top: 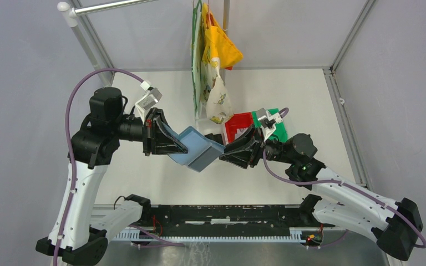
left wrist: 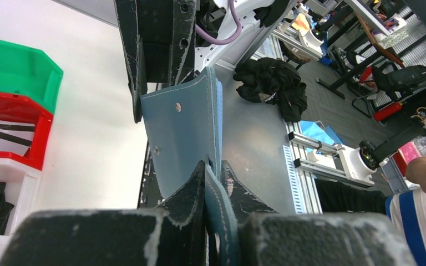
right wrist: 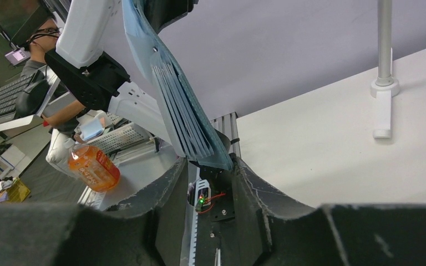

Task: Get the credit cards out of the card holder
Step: Remove the credit card from the card holder.

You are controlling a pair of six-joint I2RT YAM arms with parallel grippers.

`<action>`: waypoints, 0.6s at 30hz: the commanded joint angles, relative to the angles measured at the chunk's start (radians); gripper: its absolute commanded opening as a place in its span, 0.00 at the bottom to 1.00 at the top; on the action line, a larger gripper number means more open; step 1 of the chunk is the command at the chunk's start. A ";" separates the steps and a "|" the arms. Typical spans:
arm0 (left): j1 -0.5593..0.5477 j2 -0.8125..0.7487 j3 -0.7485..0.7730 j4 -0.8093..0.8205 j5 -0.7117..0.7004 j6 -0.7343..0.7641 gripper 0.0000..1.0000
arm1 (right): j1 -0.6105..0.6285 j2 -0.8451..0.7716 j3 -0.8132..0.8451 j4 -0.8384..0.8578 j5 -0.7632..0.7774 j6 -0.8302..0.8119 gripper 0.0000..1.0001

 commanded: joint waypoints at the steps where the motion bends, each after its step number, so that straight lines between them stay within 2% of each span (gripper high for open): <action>1: 0.000 -0.004 0.045 0.056 0.056 -0.051 0.02 | 0.007 0.001 0.000 0.077 0.016 0.017 0.37; 5: 0.000 -0.007 0.050 0.056 0.058 -0.055 0.02 | 0.009 -0.001 -0.003 0.075 0.024 0.012 0.34; 13: 0.000 -0.012 0.043 0.093 0.060 -0.094 0.02 | 0.028 0.019 0.012 0.102 0.039 0.018 0.34; 18: -0.001 -0.013 0.038 0.094 0.051 -0.094 0.02 | 0.046 0.028 0.029 0.116 0.029 0.025 0.40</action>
